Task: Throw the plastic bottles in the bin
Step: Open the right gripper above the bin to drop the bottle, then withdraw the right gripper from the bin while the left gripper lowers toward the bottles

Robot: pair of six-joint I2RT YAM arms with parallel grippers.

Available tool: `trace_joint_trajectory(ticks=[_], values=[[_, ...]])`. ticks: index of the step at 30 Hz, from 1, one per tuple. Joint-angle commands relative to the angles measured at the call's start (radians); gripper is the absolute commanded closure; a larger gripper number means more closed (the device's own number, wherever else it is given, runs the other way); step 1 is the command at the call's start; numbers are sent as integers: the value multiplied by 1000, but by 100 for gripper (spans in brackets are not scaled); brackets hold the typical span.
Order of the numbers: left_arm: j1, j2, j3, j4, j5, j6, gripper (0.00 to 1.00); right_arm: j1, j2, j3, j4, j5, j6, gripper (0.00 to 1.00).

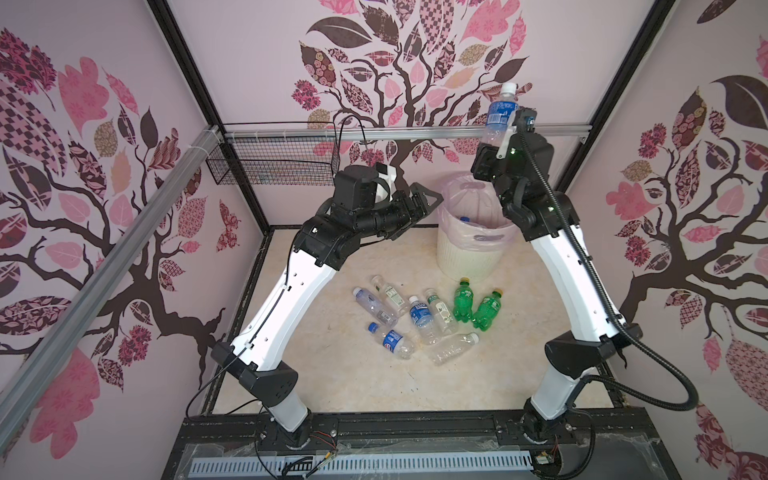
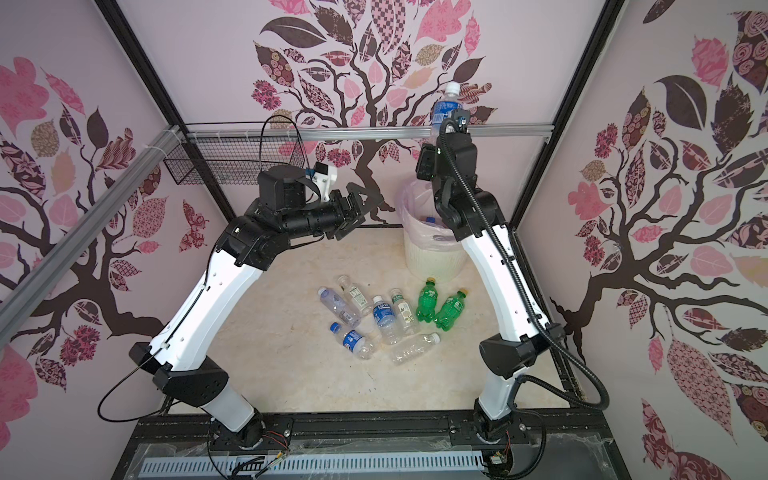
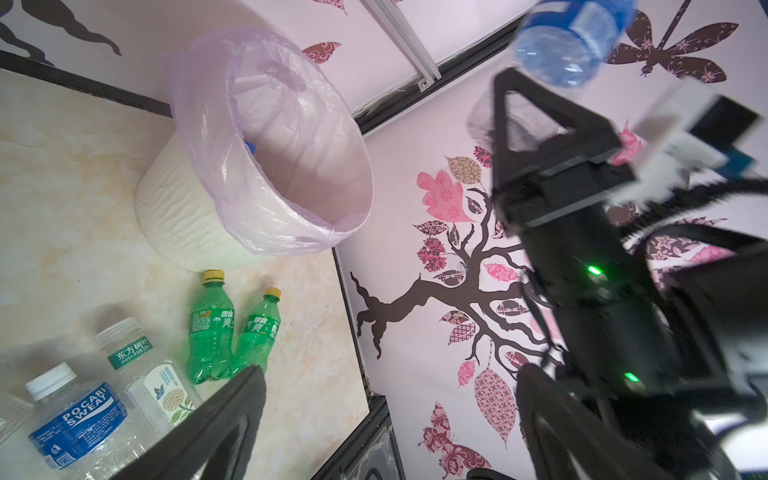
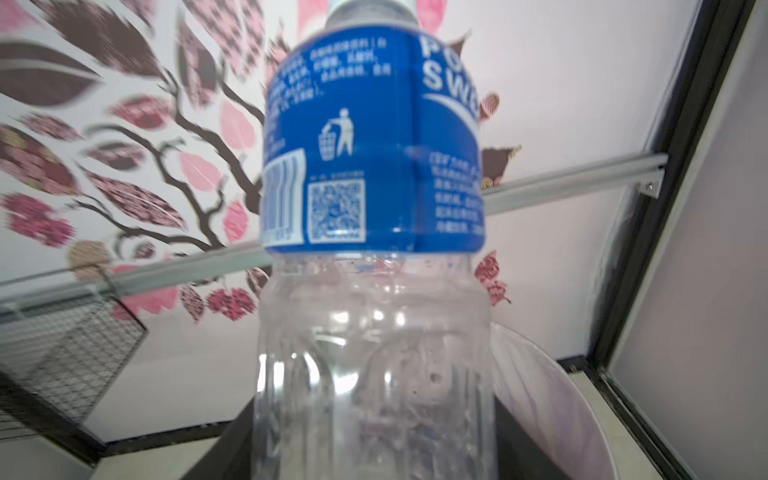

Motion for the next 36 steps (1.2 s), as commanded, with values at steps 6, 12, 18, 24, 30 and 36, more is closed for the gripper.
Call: trace_joint_trajectory(ticks=[6, 12, 18, 24, 30, 36], values=[[19, -2, 48, -69, 15, 76, 3, -69, 184, 114, -200, -34, 108, 1], [21, -21, -14, -62, -16, 51, 3, -69, 105, 17, -163, -67, 115, 1], [21, -45, -85, -60, -76, 11, 3, -68, 32, -82, -156, -104, 124, 0], [20, -80, -141, -71, -128, -8, 3, -56, -40, -182, -129, -138, 148, 0], [32, -124, -177, -94, -195, -11, 3, 15, -86, -251, -135, -122, 122, 1], [66, -159, -246, -192, -263, -23, 3, 99, -134, -334, -139, -120, 118, 1]])
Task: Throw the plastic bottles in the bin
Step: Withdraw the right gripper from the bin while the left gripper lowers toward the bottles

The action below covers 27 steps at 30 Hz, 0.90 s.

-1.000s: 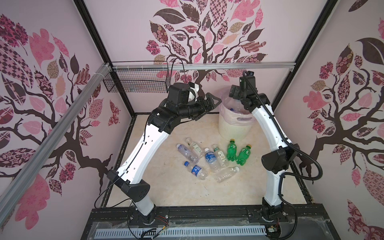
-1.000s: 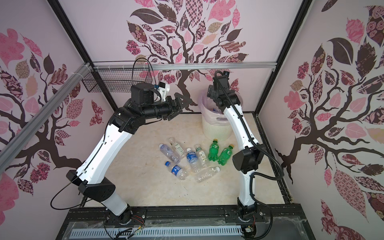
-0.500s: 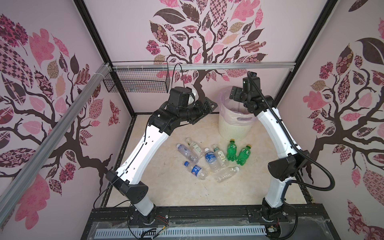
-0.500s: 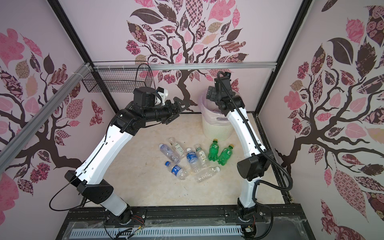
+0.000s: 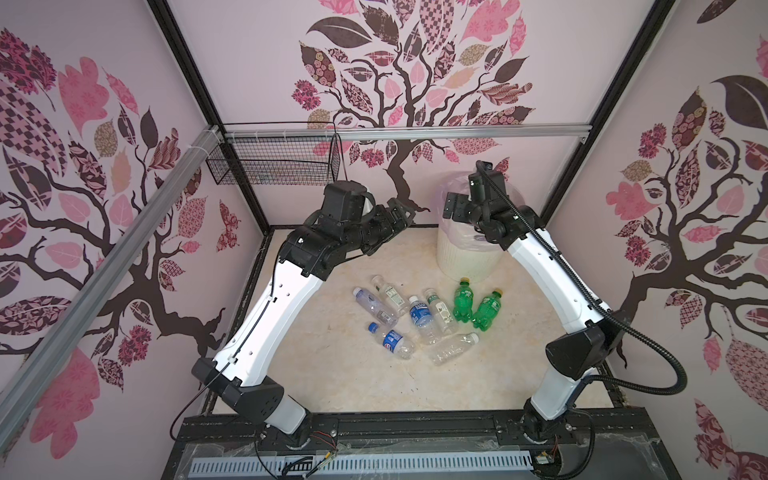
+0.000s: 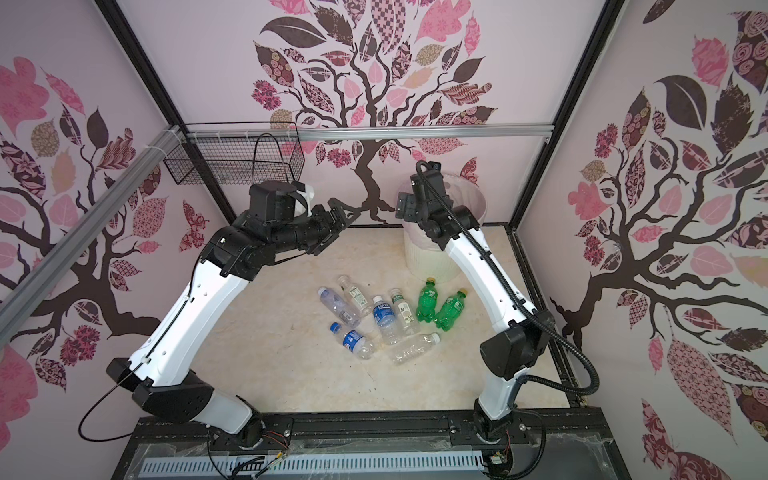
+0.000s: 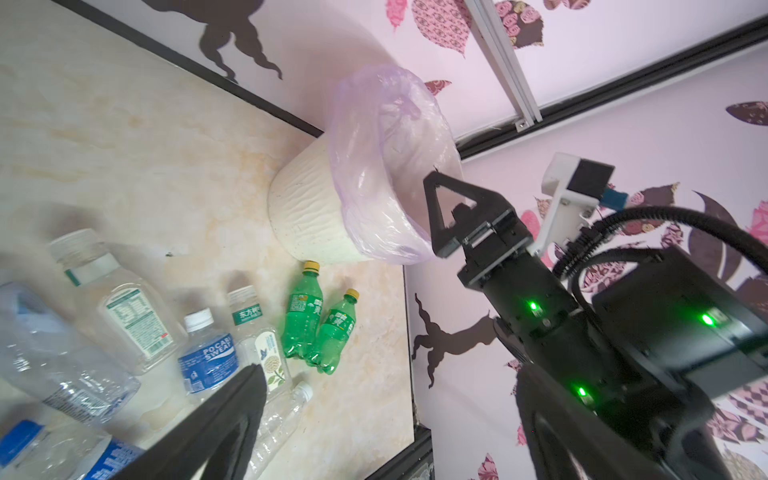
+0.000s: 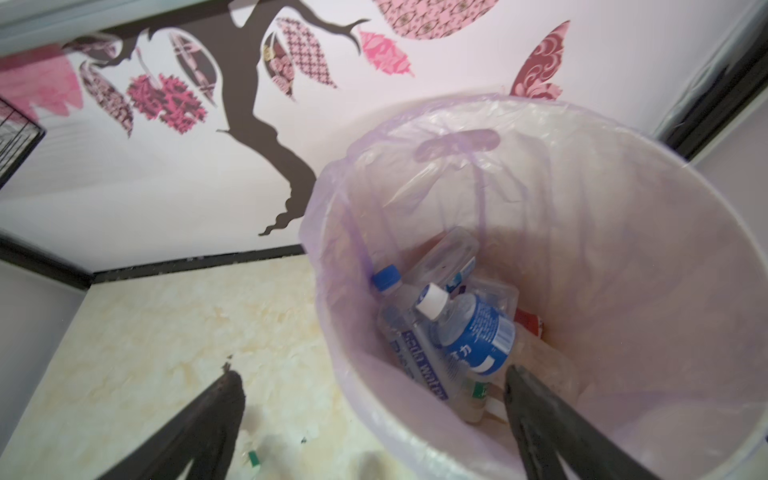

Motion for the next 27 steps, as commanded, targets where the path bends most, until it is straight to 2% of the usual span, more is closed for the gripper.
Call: trace_joint_trajectory(ticks=[1, 9, 14, 20, 27], values=[[22, -33, -74, -69, -65, -10, 3, 40, -72, -27, -4, -1, -7, 1], [70, -118, -268, -117, -127, -67, 3, 154, -148, -150, -4, 14, -15, 1], [72, -120, -347, -150, -176, -72, 3, 225, -194, -256, 4, 15, -16, 0], [73, -114, -470, -112, -205, -81, 3, 300, -222, -376, 16, 11, -16, 0], [84, -93, -579, -85, -228, -78, 3, 339, -241, -472, 27, -11, 11, 1]])
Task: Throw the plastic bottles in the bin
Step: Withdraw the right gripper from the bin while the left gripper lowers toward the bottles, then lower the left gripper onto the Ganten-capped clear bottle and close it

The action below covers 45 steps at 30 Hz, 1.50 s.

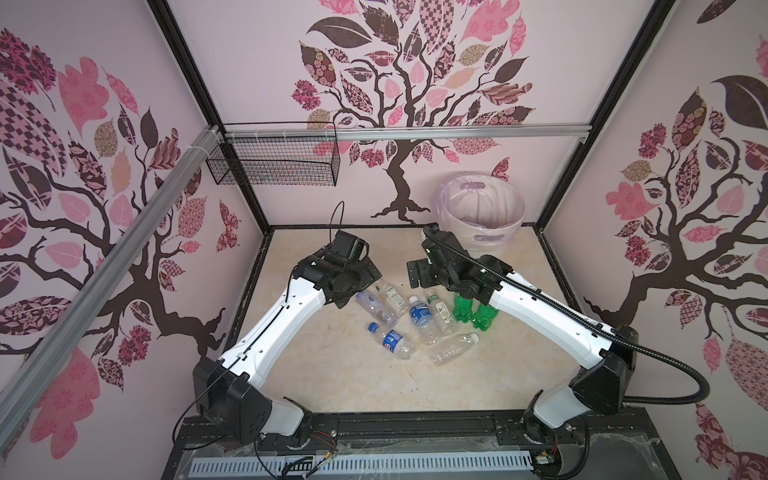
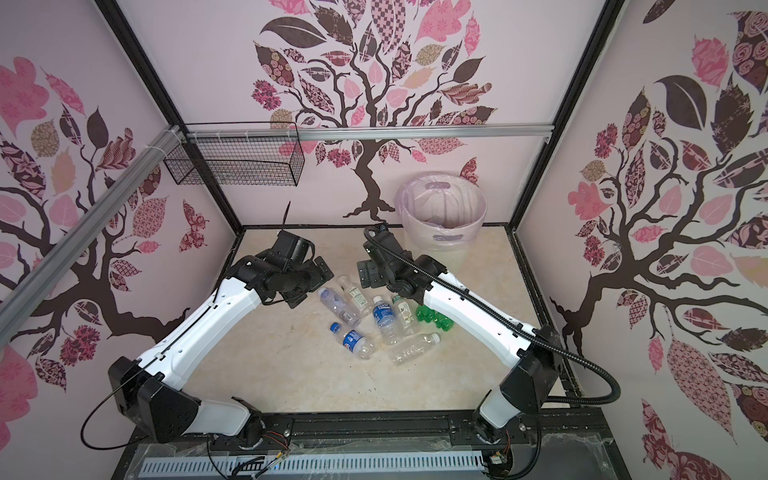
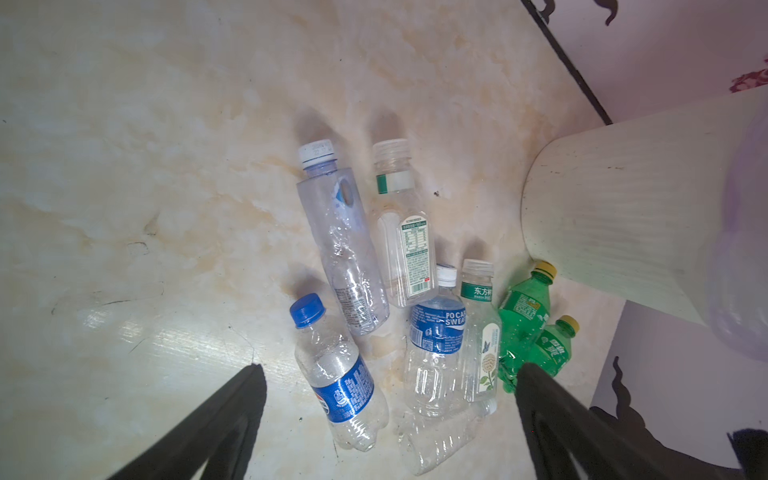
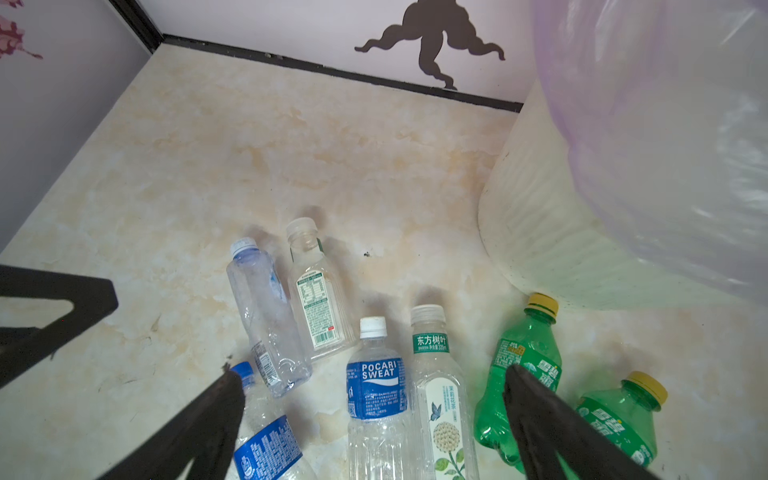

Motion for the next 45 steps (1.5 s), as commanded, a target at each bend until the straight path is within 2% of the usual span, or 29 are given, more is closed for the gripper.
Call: trace_joint_trajectory(ticks=[1, 3, 12, 24, 30, 40, 45], values=[[12, 5, -67, 48, -25, 1, 3, 7, -53, -30, 13, -32, 23, 1], [13, 2, -97, 78, -32, 2, 3, 10, -51, -55, 24, -68, 27, 1], [46, 86, -196, 177, -12, 0, 3, 19, -44, -100, 4, -59, 36, 0], [189, 233, -256, 378, 214, -53, 7, 21, -54, -147, -3, -72, 57, 1], [190, 308, -232, 419, 269, -74, 9, 20, -53, -154, 27, -99, 33, 1], [191, 375, -223, 417, 280, -59, 17, 39, -20, -153, 102, -184, 7, 0], [199, 397, -222, 419, 285, -42, 22, 45, -1, -121, 95, -189, -10, 1]])
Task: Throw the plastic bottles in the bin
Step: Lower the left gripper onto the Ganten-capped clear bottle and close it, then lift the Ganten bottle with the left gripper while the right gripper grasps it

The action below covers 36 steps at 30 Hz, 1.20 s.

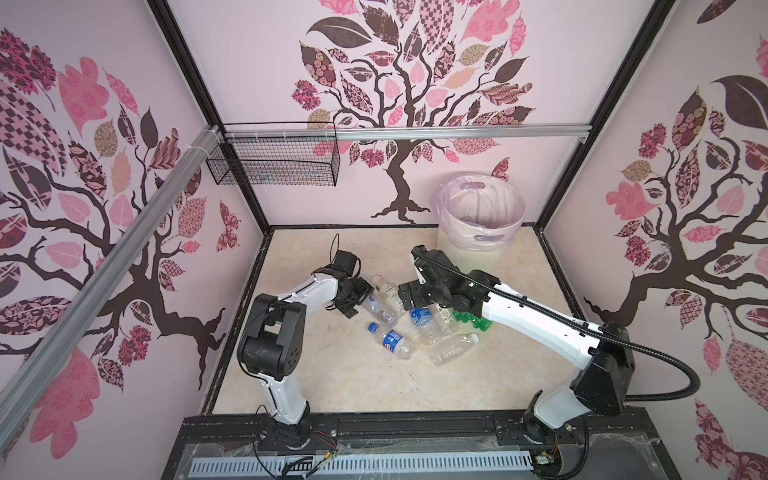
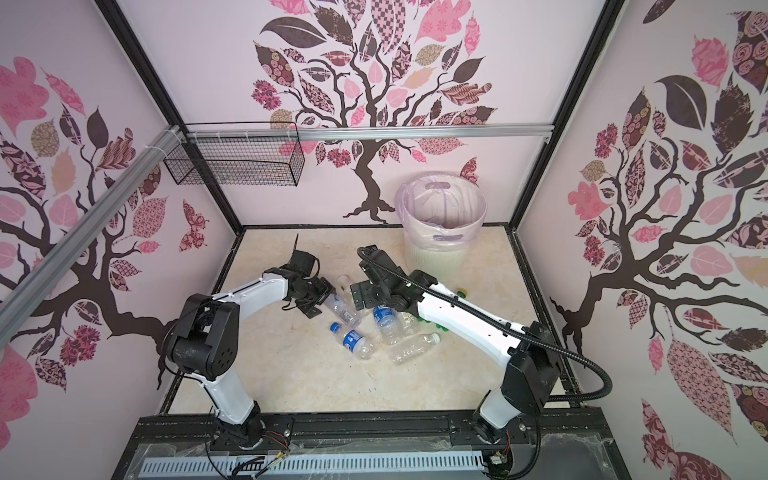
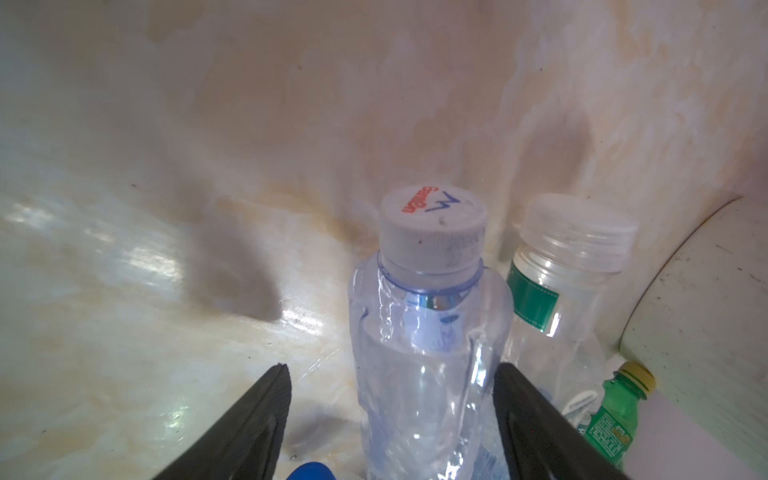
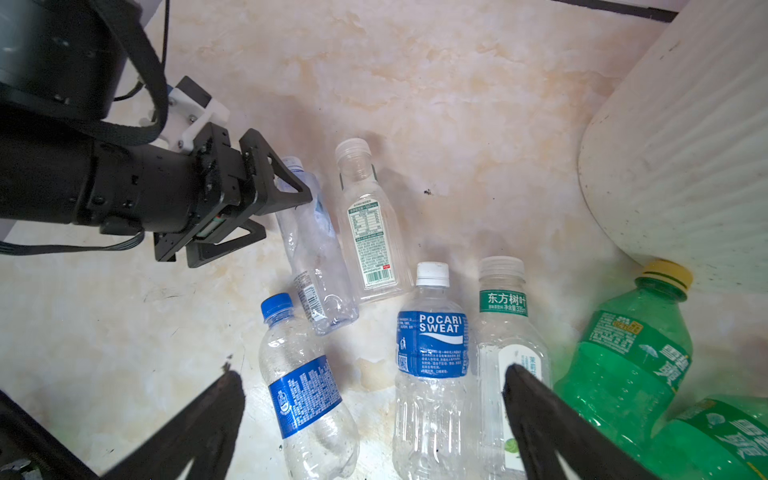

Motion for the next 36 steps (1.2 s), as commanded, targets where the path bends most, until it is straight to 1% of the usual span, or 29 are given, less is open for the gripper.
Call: trace_joint_trajectory(ticks=[1, 8, 12, 15, 18, 26, 32, 36], values=[[10, 26, 13, -5, 1, 20, 23, 6, 6, 39, -2, -10, -22, 0], [34, 76, 48, -9, 18, 47, 26, 6, 16, 59, -13, -5, -35, 1], [36, 88, 49, 1, 18, 39, 27, 6, 10, 55, -17, 10, -47, 0], [39, 95, 53, 5, 18, 37, 30, 6, 4, 47, -23, 12, -57, 0], [40, 95, 54, 8, 19, 41, 36, 6, 0, 41, -23, 5, -61, 1], [50, 61, 23, 10, 12, 52, 50, 6, -7, 39, -13, 1, -69, 1], [84, 13, 28, -6, 7, 70, 52, 7, -22, 27, 0, -9, -62, 1], [94, -18, 62, -42, 4, 94, 54, 6, -40, 9, 9, -12, -57, 1]])
